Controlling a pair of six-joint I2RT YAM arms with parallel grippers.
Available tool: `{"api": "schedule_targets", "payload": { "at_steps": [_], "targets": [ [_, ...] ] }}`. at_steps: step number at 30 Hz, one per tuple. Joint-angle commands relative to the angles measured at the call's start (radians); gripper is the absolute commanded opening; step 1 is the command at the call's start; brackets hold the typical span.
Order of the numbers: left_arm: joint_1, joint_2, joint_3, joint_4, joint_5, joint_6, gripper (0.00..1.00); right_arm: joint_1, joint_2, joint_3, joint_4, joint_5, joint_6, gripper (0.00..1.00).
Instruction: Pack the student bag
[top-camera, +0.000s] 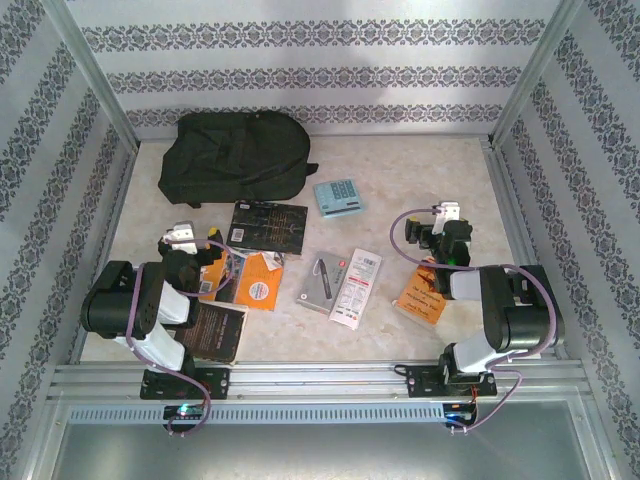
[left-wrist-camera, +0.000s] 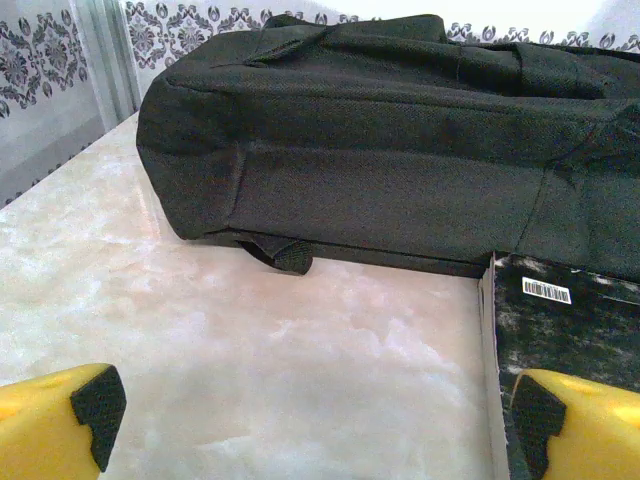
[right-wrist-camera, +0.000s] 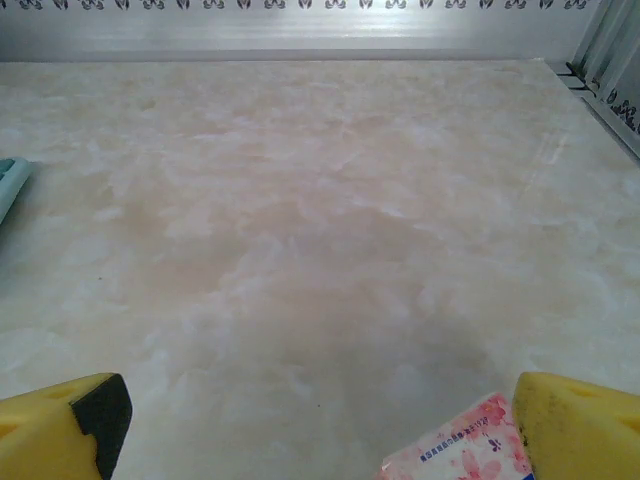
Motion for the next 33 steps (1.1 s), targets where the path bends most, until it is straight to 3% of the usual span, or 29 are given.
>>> {"api": "schedule_targets", "payload": {
  "at_steps": [1,28,31,33],
  "targets": [
    [0.018,0.001,-0.015,0.054,0.015,-0.014,1.00,0.007,-0.014,0.022,0.003,-0.011,-0.005,0.98],
    [0.017,0.006,-0.009,0.055,0.011,-0.012,1.00,0.008,-0.014,0.021,0.003,-0.008,-0.005,0.98],
    [0.013,-0.035,-0.026,0.054,0.022,0.002,1.00,0.009,-0.016,0.019,0.005,-0.010,-0.005,0.98],
    [0.002,-0.087,-0.046,0.050,-0.035,0.001,1.00,0.013,-0.030,0.037,-0.024,-0.023,-0.016,0.98]
  ]
}}
